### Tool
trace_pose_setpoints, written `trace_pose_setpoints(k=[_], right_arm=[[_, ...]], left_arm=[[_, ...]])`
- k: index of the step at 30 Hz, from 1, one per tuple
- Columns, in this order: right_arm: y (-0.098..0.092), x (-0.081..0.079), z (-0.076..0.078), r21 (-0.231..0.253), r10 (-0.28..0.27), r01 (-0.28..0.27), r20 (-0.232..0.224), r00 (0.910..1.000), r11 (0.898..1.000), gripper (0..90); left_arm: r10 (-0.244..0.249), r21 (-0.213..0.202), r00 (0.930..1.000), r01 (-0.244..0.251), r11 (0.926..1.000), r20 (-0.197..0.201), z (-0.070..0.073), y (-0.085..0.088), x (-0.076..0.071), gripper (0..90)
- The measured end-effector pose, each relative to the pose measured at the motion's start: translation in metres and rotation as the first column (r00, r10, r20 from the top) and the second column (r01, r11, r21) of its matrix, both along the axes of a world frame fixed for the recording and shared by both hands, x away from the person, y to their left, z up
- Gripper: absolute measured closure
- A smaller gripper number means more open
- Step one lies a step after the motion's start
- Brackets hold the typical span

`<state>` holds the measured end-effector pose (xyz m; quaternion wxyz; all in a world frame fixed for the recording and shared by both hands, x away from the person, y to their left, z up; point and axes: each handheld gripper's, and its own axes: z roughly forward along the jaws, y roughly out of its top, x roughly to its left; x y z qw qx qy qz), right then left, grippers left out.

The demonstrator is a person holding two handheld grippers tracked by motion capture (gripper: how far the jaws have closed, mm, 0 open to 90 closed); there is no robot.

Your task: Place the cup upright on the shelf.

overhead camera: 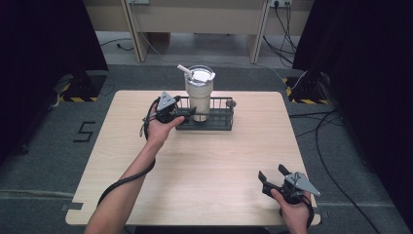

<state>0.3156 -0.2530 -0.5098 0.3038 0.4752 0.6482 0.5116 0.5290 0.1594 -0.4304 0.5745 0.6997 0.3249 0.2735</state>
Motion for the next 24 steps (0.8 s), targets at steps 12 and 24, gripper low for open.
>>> trace_pose_setpoints(k=[12,24], right_arm=[[0.001,-0.001,0.000,-0.005,-0.001,0.001,0.000,1.0000,1.000,16.2],[0.004,-0.001,0.001,-0.010,0.001,-0.001,0.000,1.0000,1.000,16.1]], left_arm=[[-0.008,-0.001,0.9998,0.008,1.0000,0.016,0.000,0.022,-0.029,14.4],[0.012,-0.017,0.9994,-0.012,0.9998,0.033,-0.004,0.054,-0.060,14.4]])
